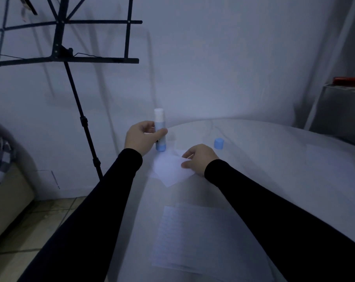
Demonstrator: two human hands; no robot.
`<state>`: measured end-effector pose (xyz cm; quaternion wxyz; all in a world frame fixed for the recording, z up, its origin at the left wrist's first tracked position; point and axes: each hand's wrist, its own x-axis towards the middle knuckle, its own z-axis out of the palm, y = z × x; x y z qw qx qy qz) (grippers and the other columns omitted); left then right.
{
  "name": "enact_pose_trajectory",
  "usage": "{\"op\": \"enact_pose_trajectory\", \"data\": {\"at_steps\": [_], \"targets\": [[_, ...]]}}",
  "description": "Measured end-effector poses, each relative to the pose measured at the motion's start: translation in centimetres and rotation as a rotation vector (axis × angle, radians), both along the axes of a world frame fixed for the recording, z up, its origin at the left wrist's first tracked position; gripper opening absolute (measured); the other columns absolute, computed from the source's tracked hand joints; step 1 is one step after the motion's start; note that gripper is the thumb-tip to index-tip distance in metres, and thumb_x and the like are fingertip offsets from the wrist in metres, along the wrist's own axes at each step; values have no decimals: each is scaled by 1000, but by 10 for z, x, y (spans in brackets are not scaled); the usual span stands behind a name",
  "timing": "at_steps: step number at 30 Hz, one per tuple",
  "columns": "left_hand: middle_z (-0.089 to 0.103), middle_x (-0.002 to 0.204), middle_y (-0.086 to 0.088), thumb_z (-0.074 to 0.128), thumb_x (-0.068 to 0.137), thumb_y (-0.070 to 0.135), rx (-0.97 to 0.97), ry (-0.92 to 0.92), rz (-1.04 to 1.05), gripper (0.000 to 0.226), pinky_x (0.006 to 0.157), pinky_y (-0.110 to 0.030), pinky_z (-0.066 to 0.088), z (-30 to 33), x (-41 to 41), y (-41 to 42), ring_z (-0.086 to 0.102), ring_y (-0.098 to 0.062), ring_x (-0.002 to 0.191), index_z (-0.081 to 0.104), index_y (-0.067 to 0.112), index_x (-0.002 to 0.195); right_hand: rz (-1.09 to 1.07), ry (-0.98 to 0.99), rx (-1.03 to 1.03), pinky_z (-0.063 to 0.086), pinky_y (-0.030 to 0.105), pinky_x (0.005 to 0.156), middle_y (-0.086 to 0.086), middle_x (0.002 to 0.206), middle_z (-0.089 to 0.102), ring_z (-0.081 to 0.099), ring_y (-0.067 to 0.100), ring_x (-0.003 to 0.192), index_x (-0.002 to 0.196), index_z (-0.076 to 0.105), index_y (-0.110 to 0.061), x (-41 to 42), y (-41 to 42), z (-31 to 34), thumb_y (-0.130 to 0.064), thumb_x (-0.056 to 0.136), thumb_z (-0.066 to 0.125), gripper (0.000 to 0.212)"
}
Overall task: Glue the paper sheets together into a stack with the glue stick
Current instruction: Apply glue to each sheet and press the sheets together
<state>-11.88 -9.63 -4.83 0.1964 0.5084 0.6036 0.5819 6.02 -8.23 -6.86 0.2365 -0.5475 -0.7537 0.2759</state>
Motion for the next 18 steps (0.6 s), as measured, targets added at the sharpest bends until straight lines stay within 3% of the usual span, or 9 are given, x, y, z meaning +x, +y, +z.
{"op": "enact_pose_trajectory", "data": {"at_steps": [2,5,8,12,15,18], "targets": [[65,77,-1,80,73,26,6,26,-24,24,73,-30,52,4,7,0,61,-15,67,72,12,90,-22,89,-31,41,18,64,2,95,60,58,13,86,112,64,-12,21,-5,5,-14,73,77,41],[67,80,-2,79,75,27,14,76,-74,22,73,-25,48,8,25,0,60,-14,70,72,13,90,-50,108,-24,39,17,75,2,99,56,55,11,89,119,61,-15,64,-15,10,-10,74,77,49],[66,83,3,78,76,29,6,157,-120,23,62,-8,42,14,50,-2,56,-6,67,71,15,93,-97,107,-18,36,15,79,3,105,59,54,10,93,120,64,-14,109,-28,8,-10,77,74,44],[61,84,6,78,75,35,-62,252,-194,27,55,-9,38,17,84,-2,54,-3,65,71,22,97,-162,40,25,33,13,73,0,102,60,50,9,87,118,66,-13,147,-41,-2,-14,80,71,38],[57,86,6,77,77,32,-89,201,-285,24,53,-12,41,20,106,-5,65,-11,65,70,23,99,-172,-76,25,34,15,83,5,124,58,54,17,105,123,63,-15,161,-42,-11,-14,84,66,39],[60,87,6,76,79,31,-117,203,-352,13,62,-23,43,22,120,-9,69,-18,66,68,30,90,-169,-296,30,31,25,105,0,143,43,40,21,129,128,56,-25,168,-42,-19,-16,90,55,40]]}}
